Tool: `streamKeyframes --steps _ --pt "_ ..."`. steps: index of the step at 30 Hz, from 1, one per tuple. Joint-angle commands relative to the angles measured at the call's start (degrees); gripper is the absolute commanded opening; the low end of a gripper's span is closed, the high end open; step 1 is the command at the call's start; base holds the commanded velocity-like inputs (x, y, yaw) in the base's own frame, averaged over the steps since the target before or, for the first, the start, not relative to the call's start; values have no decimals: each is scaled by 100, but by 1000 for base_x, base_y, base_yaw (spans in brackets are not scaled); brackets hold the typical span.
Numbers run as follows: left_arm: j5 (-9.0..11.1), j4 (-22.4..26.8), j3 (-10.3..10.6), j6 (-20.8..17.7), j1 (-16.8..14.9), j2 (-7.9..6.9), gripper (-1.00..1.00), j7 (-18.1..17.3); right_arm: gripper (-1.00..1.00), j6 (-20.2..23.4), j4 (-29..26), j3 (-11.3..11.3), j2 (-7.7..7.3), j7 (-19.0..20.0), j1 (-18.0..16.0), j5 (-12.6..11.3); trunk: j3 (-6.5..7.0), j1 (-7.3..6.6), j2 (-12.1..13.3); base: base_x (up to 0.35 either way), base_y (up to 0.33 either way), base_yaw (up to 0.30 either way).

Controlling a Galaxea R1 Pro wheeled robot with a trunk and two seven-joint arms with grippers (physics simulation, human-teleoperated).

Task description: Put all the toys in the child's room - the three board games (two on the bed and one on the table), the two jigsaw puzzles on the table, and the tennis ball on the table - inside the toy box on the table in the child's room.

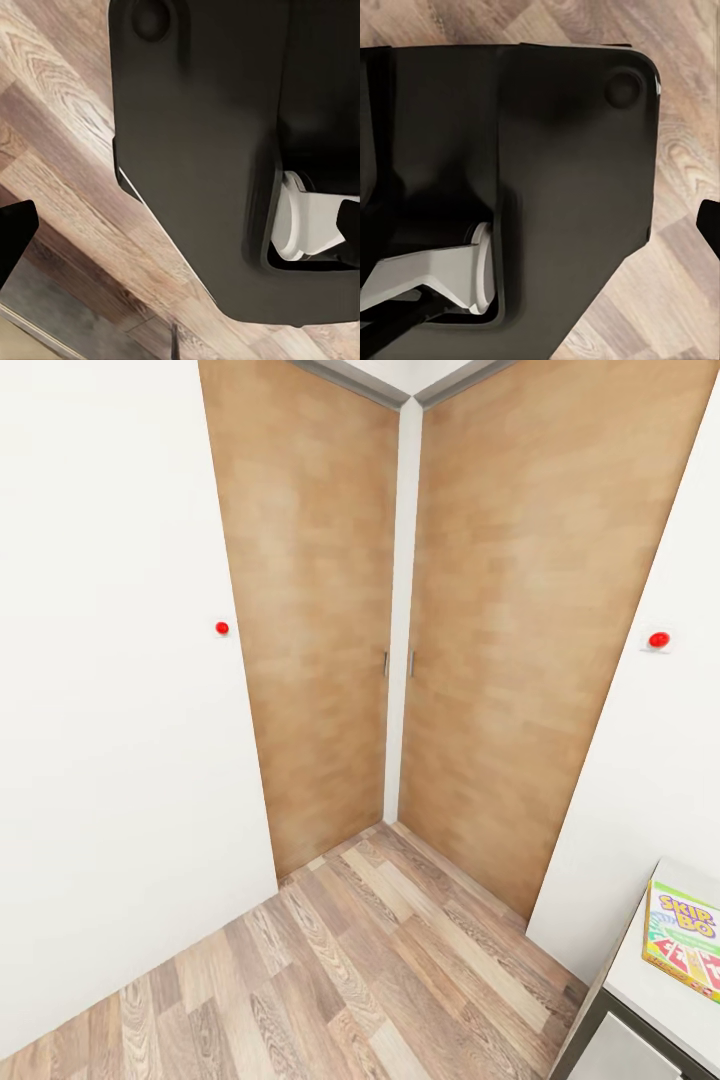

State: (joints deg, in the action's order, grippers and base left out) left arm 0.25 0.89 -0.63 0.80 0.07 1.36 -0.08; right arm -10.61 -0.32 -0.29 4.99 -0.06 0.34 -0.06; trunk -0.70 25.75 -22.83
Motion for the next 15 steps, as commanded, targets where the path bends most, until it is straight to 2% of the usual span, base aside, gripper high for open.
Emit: streamKeyframes --steps 1,6,15 --pt "2 19 -5 8 -1 2 100 -1 100 -49 -3 -1 1 -10 1 -2 -7 3 -8 0 0 25" --pt "-27 113 16 4 1 4 100 -1 100 -102 -3 5 0 -25 1 11 -17 3 -8 0 0 113" --pt "-54 394 47 8 0 5 100 -1 100 -421 -2 15 -7 -29 1 14 -56 3 -8 0 0 225"
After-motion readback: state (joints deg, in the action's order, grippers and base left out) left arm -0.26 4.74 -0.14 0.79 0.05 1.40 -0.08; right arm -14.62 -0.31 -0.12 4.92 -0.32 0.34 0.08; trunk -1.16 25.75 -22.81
